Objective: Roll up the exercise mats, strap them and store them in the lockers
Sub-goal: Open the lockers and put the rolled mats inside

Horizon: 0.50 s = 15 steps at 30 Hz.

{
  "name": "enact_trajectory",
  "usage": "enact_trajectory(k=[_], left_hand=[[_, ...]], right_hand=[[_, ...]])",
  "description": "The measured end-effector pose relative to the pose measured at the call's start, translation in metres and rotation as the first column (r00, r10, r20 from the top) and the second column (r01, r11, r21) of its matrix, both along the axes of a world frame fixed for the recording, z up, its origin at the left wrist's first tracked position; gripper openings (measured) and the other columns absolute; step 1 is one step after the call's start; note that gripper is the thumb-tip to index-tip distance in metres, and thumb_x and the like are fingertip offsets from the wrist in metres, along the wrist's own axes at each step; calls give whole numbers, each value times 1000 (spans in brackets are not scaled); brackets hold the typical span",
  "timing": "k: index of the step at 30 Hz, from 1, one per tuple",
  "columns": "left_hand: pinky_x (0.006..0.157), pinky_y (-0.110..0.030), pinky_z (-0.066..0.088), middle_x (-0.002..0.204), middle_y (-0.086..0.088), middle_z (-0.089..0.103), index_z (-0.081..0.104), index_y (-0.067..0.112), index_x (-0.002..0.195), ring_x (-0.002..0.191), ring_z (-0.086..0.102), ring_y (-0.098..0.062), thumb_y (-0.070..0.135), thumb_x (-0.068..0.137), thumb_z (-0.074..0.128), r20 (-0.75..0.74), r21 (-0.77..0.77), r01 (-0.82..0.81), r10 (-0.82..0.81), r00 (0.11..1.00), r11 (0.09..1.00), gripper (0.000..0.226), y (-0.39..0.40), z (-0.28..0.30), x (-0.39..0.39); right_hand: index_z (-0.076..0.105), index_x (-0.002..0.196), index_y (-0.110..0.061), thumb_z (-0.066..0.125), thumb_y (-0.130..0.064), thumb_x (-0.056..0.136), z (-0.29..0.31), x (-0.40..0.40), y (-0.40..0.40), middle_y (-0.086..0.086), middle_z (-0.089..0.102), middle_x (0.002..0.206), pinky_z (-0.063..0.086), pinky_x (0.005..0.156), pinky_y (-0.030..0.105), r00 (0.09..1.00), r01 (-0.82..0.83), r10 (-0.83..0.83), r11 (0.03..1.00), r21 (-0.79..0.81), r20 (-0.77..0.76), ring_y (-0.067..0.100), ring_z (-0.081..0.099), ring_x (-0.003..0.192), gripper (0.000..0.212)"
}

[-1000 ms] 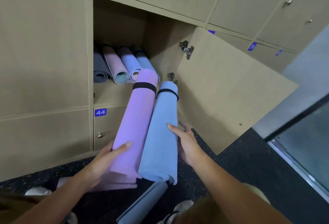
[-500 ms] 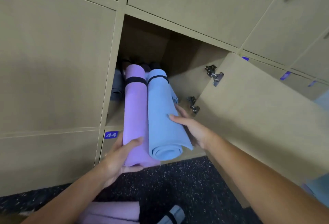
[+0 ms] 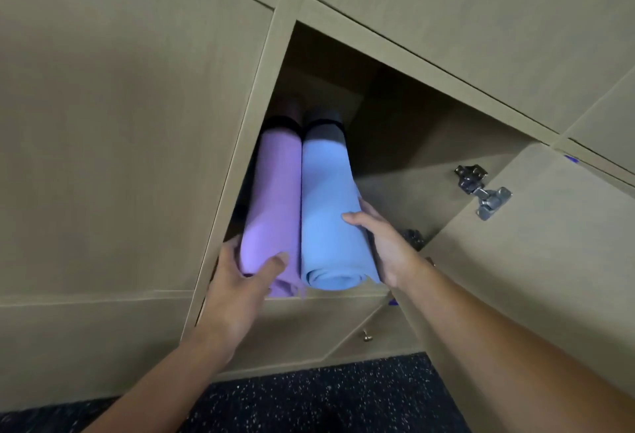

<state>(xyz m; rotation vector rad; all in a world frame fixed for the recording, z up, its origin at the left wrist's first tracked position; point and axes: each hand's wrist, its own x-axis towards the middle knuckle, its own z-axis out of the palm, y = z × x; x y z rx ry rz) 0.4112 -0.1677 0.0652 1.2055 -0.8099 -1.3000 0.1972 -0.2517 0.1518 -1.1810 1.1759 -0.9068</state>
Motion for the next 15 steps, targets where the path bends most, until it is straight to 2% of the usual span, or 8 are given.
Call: enact_trajectory(k=[2, 4, 6, 8, 10, 12, 13, 15], left_hand=[[80, -26, 44, 119, 17, 62, 41, 38, 142, 97, 74, -16, 54, 81, 81, -123, 3, 0, 0, 992, 1000, 75, -5, 1, -1], [89, -28, 46, 127, 16, 60, 40, 34, 147, 93, 75, -10, 60, 73, 82, -229, -19, 8, -12, 973, 1000, 89, -11, 3, -2], [100, -35, 52, 134, 10, 60, 43, 27, 147, 99, 73, -7, 65, 61, 80, -238, -46, -17, 6, 971, 999, 102, -20, 2, -3], [101, -41, 54, 131, 2, 64, 52, 21, 136, 111, 69, -13, 67, 56, 81, -244, -50, -63, 49, 969, 997, 97, -26, 3, -6], [97, -30, 52, 122, 1, 64, 56, 19, 119, 113, 65, -12, 66, 61, 82, -208, -41, -116, 106, 972, 992, 79, -32, 2, -12], [82, -8, 42, 116, 4, 61, 53, 23, 111, 104, 60, 4, 63, 70, 81, -120, -40, -144, 138, 983, 989, 64, -35, 0, -20], [76, -2, 39, 115, 6, 60, 51, 27, 109, 96, 57, 14, 61, 71, 77, -104, -40, -167, 162, 981, 985, 58, -36, -1, -25], [85, -3, 39, 120, 10, 62, 51, 30, 116, 101, 57, 17, 61, 70, 76, -183, -30, -211, 202, 962, 977, 61, -37, -9, -34]], right_hand=[[60, 137, -26, 63, -21, 95, 1, 4, -15, 9, 68, 131, 51, 104, 53, 1000, 12, -12, 1000, 2, 10, 34, 65, 120, 42], [62, 134, -23, 61, -22, 97, 4, 8, -29, 10, 69, 129, 51, 104, 53, 1000, 29, -29, 1000, 9, -6, 33, 67, 118, 37], [62, 132, -21, 62, -23, 97, 5, 11, -42, 12, 70, 127, 54, 101, 52, 998, 43, -43, 999, 7, -38, 34, 68, 115, 36], [61, 132, -19, 65, -24, 95, 3, 12, -53, 13, 71, 125, 57, 96, 50, 997, 61, -61, 998, 3, -49, 34, 69, 112, 38], [61, 132, -19, 67, -24, 94, 0, 15, -62, 12, 71, 124, 58, 93, 47, 996, 70, -70, 998, 0, -47, 33, 70, 111, 39], [62, 129, -18, 67, -22, 93, -2, 18, -72, 12, 72, 122, 58, 93, 47, 998, 44, -44, 999, -2, -38, 34, 70, 111, 36], [63, 126, -18, 68, -22, 93, -4, 21, -77, 13, 73, 120, 56, 96, 50, 999, 31, -31, 1000, -2, -32, 35, 69, 111, 34], [65, 120, -17, 70, -24, 91, -3, 29, -87, 14, 74, 115, 53, 100, 55, 999, 35, -35, 999, 0, -26, 38, 69, 110, 30]])
